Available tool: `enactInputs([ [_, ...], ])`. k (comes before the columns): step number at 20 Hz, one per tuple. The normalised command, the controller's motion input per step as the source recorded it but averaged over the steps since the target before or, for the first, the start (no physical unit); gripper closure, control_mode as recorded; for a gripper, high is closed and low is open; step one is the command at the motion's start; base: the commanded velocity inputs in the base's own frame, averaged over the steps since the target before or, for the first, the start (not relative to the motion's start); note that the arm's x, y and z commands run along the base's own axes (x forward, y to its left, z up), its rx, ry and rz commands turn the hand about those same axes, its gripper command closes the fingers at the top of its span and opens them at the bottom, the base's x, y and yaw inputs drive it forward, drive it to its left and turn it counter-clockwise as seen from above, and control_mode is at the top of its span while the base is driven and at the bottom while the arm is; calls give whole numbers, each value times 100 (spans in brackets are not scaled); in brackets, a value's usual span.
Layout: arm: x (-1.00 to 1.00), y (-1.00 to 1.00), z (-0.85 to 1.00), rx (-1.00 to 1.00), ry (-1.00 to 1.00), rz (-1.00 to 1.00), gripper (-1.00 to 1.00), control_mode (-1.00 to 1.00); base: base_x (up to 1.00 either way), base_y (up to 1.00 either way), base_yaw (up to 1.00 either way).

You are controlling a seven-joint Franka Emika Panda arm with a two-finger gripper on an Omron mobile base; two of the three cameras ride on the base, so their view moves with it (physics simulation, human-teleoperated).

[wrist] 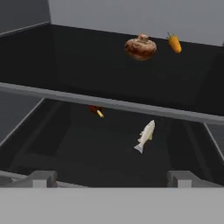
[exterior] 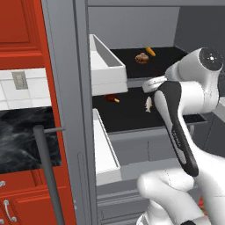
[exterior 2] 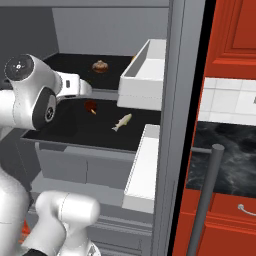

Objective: Transport the fish and mushroom to the fridge. Place the fish on the rack containing meat and place the mushroom on the rack containing the vegetable, ensuring meats and vegetables are on different racks.

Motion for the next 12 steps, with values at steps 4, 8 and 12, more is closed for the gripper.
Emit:
enactInputs([
  [4, -100, -1, -8, 0, 0, -3, -100, -100, 0, 0, 0],
  [8, -100, -7, -4, 3, 3, 0, -100, -100, 0, 0, 0],
  [12, -100, -13, 0, 6, 14, 0, -100, -100, 0, 0, 0],
])
